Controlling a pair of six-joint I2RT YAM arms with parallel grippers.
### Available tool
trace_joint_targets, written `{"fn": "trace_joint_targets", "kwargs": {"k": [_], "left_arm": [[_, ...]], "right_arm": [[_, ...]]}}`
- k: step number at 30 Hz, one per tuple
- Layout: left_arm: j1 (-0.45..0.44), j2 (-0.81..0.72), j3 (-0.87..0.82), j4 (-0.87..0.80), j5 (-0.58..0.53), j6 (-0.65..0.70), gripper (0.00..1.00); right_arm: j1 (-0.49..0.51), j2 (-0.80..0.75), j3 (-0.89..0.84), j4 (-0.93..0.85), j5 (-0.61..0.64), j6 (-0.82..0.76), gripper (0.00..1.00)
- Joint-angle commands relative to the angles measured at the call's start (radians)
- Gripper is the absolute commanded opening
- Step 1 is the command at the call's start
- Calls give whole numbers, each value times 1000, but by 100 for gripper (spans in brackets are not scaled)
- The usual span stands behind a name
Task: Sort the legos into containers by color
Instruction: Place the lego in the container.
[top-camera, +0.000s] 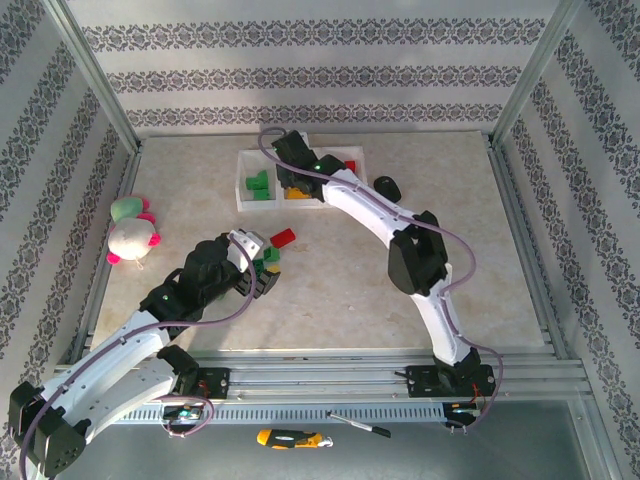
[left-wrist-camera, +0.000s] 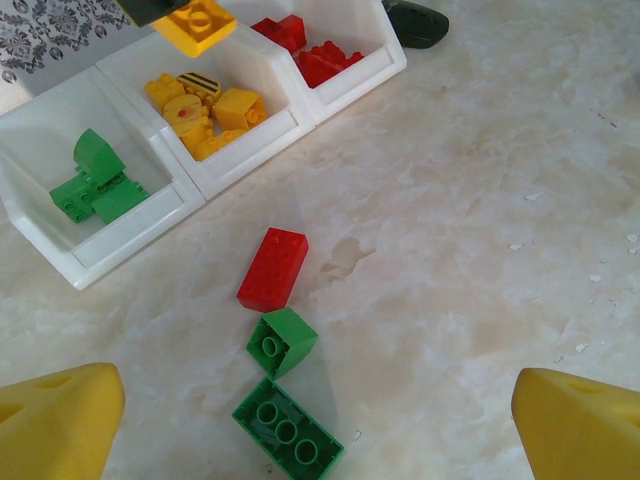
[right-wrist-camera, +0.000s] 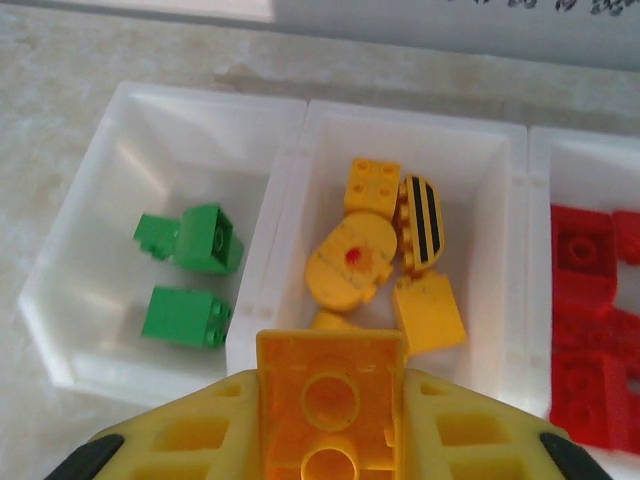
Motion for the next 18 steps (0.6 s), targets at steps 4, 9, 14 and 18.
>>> {"fn": "trace_joint_targets", "kwargs": {"k": [4,9,14,18], "left_arm": [[6,11,-21,49,-22,-9,99],[23,78,-2,9,-62,-17,99],[50,185,54,-39,-59,0,99],[93,270,107,-25,10,27,99]], "right_arm": [[-33,163,203,-41,29,-53,28],[-46,230,286,-37,13,-51,36],[-48,220,317,-47,-4,-65,56],[-46,135,248,-45,-36,-64,65]]}}
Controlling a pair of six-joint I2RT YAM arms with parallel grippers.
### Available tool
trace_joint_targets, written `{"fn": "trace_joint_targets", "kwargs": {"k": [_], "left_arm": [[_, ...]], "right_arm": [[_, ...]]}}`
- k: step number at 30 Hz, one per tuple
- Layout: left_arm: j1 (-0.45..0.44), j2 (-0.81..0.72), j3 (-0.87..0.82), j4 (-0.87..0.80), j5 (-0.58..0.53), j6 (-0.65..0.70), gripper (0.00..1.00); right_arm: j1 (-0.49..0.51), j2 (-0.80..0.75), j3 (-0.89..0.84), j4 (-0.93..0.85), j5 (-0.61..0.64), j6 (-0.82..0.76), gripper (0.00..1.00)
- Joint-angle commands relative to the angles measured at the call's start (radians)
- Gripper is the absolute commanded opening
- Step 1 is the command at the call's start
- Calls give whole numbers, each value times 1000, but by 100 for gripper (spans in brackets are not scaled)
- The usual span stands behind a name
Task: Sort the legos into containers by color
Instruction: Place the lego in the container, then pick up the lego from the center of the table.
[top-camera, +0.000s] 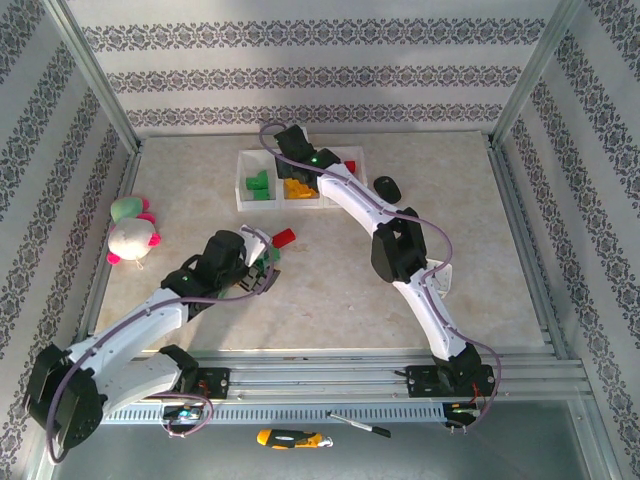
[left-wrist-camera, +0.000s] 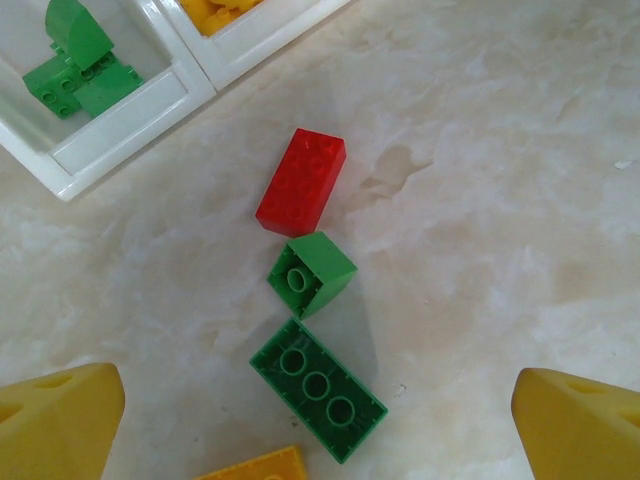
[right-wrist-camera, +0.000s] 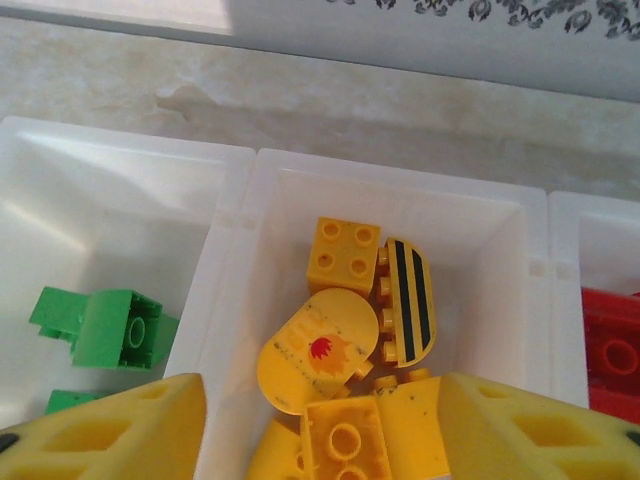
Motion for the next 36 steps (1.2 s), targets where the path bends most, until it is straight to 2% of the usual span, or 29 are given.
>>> {"fn": "trace_joint_targets", "kwargs": {"k": [1,4,7,10,13,18,24,31,36], "left_arm": [[44,57,78,-8,77,34,99],[87,139,139,-12,172,50,99],[123,214,195,-7,269,75,100],[138,304,249,-12,323,131,93],[149,400,312,-43,350,189,87],[154,575,469,-171,328,263,82],[156,773,652,-310,235,318,84],[154,914,766,-357,165,309,79],[153,982,803,-350,186,273,71]], "right_arm": [[4,-125,-60,-6,-35,-1,66],[12,-257,-230,47,-45,-1,70],[21,-420,-472,140,-12,0,75],[19,-593,-726,243,-3,31,77],[11,-746,-943,292,-10,69,77],[7,-947,-1174,286,15,130,77],[-7,-1071,-1303,252,-12,172,77],[-9,-1112,-1304,211,7,161,77],[-12,-1104,-1291,202,11,145,77]]}}
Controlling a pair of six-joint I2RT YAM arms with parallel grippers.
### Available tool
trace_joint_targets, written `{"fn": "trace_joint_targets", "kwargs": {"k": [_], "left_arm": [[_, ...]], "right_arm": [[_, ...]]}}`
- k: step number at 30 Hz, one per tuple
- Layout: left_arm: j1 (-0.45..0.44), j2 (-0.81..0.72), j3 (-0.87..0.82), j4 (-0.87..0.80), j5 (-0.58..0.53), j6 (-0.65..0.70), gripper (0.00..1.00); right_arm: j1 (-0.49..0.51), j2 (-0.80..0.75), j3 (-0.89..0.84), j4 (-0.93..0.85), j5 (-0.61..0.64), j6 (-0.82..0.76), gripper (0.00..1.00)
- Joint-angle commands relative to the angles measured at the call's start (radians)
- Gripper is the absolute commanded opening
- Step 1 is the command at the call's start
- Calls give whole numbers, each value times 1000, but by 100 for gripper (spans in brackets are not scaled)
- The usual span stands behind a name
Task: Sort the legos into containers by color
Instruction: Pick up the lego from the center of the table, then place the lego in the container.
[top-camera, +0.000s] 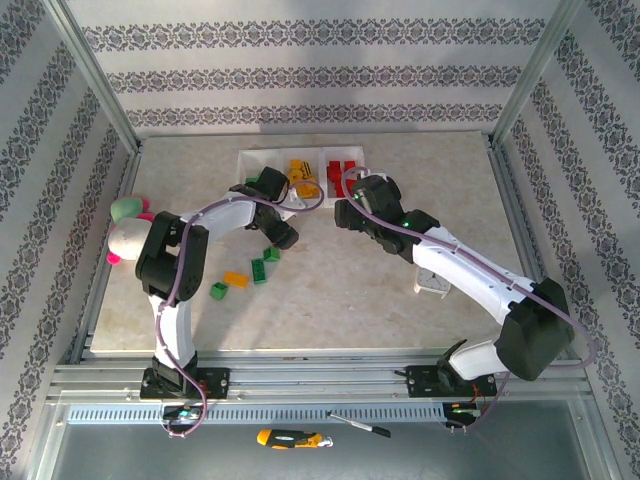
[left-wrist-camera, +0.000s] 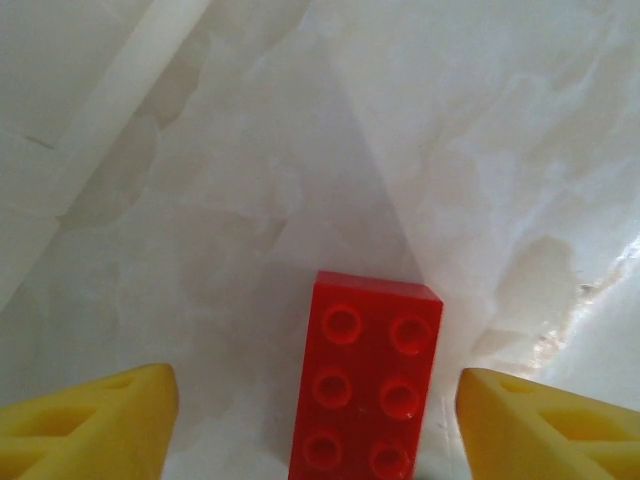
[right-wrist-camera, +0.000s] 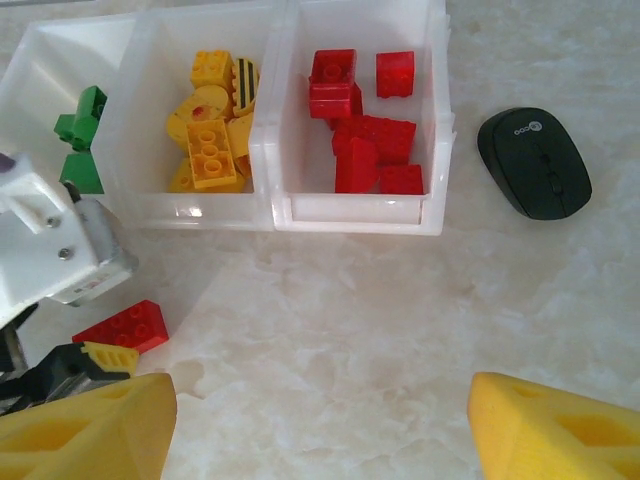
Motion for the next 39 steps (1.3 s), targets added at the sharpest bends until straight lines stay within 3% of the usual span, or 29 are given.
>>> {"fn": "trace_joint_targets", "kwargs": {"k": [1,5,11,13,21,26,33,39], "left_arm": [[10,34,34,-48,3,-17,69],[11,53,35,-39,4,-29,59],[8,9,17,-15,25,-55,32],[4,-30,3,8,45,-89,27],[-24,-148,-34,189,78,-230,23],[-78,-159,-31,399,71,-278,24],[-153,-58,86,630,-10,-393,22],[-185,110,299,625,-74,-426,22]], "right_arm": [[-10,-7,9,-31,23,-9,77],[-18,-9,11,-34,25,-13,77],[-25,-21,11,-35,25,-16,77],[-26,-27,9,-37,24,-16,77],[-34,-111,-26,-51,43,-18,77],[-42,-185,-65,-40,40,-31,77],[-47,-253,-103,-9,35,-67,77],[-63,-265,-111,-4,25,-86,77]]}}
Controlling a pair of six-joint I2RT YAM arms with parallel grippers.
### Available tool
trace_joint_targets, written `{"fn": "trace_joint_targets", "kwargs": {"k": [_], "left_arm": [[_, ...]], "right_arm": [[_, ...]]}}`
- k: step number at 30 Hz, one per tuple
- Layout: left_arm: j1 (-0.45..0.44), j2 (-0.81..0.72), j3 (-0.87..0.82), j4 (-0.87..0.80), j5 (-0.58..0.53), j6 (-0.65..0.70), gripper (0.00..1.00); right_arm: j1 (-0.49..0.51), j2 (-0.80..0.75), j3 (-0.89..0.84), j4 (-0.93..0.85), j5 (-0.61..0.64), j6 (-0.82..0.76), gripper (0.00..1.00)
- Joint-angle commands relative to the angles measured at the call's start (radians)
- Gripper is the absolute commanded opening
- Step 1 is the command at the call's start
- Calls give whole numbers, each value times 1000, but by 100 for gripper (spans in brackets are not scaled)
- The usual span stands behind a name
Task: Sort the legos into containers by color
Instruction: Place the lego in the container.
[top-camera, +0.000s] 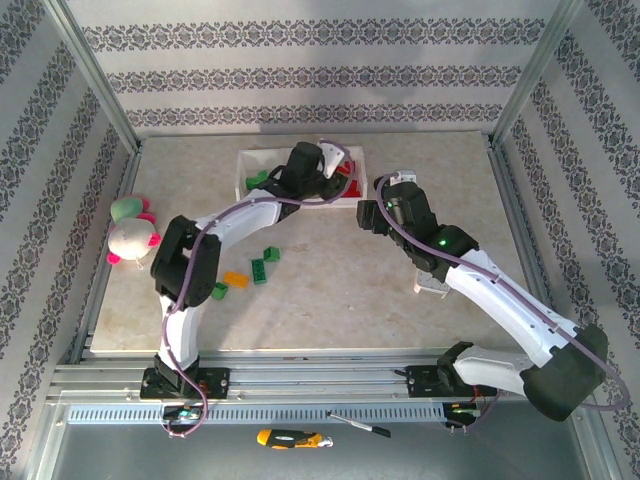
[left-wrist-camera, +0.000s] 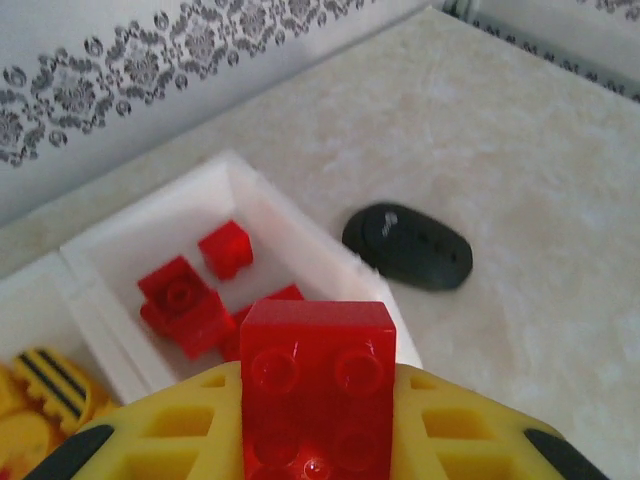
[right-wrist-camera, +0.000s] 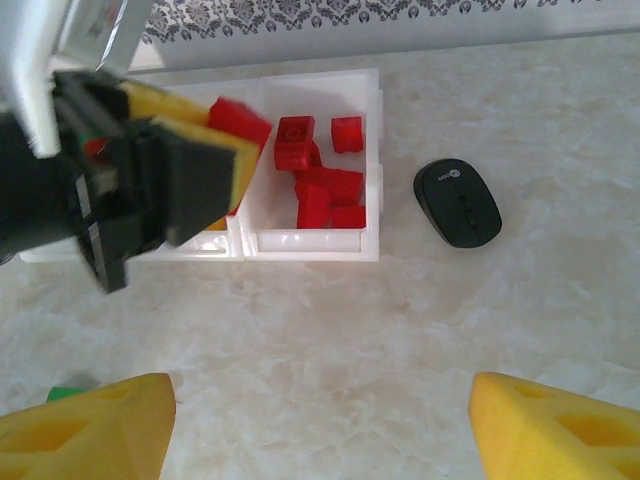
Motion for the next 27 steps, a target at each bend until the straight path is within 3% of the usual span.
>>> {"fn": "trace_joint_targets", "kwargs": {"k": [1,12,19,22,27], "left_arm": [[-12,82,115,42,-53,-44,22],[-13,297,383,-48,-15,-30,25],[-16,269,421,-72,-17,-22,65],[-15,209,375,-64,-17,-11,75],[-15,22,132,67,-23,-23,83]], "right_arm": [[-15,-20,-16,19,1,-32,77],[-43,-62,-56,13,-26,-27,78],[-44,-82,-85,16,-55,-19,78],[-43,-71,-90,23,-87,-14,78],[-29,-14,-89,36,-145,-6,79]]}}
